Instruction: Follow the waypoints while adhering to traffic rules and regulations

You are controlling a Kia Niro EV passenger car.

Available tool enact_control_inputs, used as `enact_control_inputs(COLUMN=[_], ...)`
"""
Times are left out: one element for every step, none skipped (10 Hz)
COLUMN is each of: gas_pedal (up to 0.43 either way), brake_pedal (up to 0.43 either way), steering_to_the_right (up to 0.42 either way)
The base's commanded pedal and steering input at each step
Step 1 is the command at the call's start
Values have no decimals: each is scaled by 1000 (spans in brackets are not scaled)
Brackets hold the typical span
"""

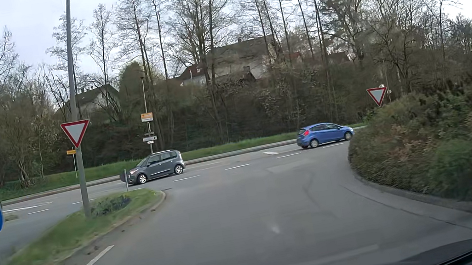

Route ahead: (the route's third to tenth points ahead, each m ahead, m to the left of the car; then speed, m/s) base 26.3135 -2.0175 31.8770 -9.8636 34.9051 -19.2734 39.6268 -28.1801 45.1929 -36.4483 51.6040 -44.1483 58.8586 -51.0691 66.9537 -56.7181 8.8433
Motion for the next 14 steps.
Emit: enact_control_inputs(gas_pedal=[0, 0, 0, 0, 0, 0, 0, 0, 0, 0, 0, 0, 0, 0], brake_pedal=[226, 232, 232, 244, 244, 244, 244, 244, 250, 250, 250, 250, 256, 256], steering_to_the_right=[28, 32, 36, 44, 49, 53, 56, 58, 62, 66, 71, 75, 80, 85])
